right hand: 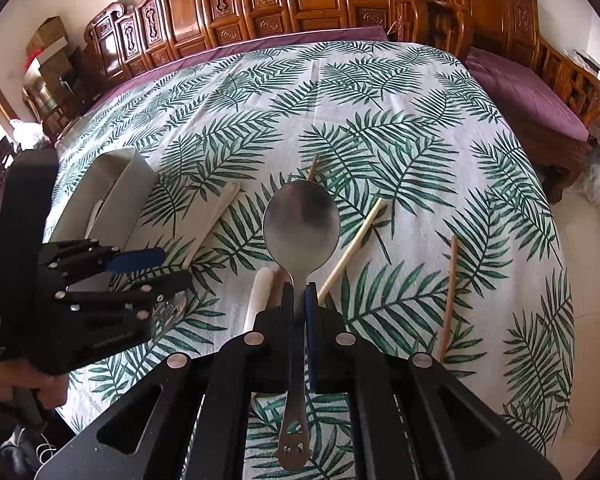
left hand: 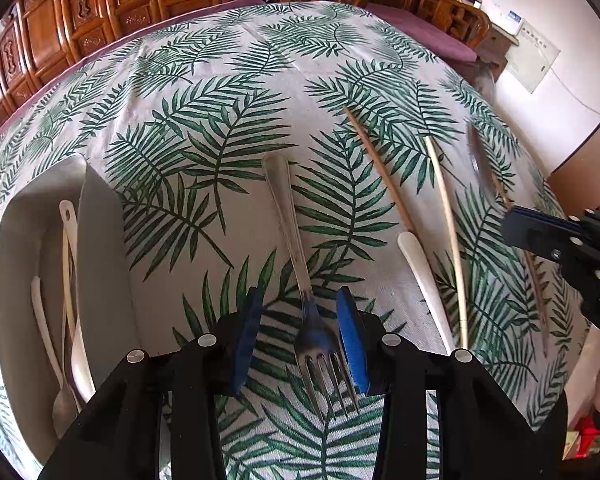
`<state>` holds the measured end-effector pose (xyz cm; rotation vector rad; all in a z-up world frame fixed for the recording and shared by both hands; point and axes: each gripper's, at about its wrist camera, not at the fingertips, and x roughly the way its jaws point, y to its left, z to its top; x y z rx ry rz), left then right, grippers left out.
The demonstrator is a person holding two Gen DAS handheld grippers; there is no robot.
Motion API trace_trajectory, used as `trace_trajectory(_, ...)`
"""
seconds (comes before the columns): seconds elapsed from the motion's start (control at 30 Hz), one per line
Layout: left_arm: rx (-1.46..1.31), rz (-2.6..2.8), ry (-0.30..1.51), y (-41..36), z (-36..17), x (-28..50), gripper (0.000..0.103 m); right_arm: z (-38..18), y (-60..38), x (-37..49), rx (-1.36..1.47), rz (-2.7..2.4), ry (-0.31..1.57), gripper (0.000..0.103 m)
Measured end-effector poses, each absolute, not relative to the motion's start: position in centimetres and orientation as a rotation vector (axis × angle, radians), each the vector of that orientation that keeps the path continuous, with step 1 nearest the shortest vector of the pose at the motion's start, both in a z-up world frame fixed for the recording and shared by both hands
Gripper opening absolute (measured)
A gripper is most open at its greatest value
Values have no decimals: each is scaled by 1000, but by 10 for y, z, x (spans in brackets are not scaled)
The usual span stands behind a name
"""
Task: Organize utensils
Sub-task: 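Grasp another metal spoon with the right tool while the left tool grasps a metal fork, then carry the metal fork and metal spoon into the grey tray and open both tools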
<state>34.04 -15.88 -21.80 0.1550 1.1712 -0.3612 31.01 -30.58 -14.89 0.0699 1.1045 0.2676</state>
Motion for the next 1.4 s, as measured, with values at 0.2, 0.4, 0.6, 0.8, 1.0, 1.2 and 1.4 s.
trace_trajectory(0.2, 198, -342, 1175, -168, -225, 346, 32, -152, -310, 306, 79, 263, 1111, 7)
trace_trajectory(0.4, 220, -333, 1154, -172, -226, 350, 10, -150, -307, 300, 72, 261, 1117, 7)
trace_trajectory(0.6, 192, -341, 1146, -167, -221, 348, 6, -150, -304, 293, 66, 251, 1126, 7)
trace_trajectory(0.8, 154, -347, 1112, -153, -204, 339, 6, -142, -297, 291, 64, 250, 1117, 7)
trace_trajectory(1.0, 127, -356, 1060, -137, -178, 327, 6, -127, -281, 290, 58, 263, 1094, 7)
trace_trajectory(1.2, 100, -349, 1009, -114, -152, 319, 6, -116, -263, 293, 56, 286, 1076, 7)
trace_trajectory(1.4, 81, -326, 963, -87, -129, 312, 6, -106, -241, 294, 45, 319, 1061, 7)
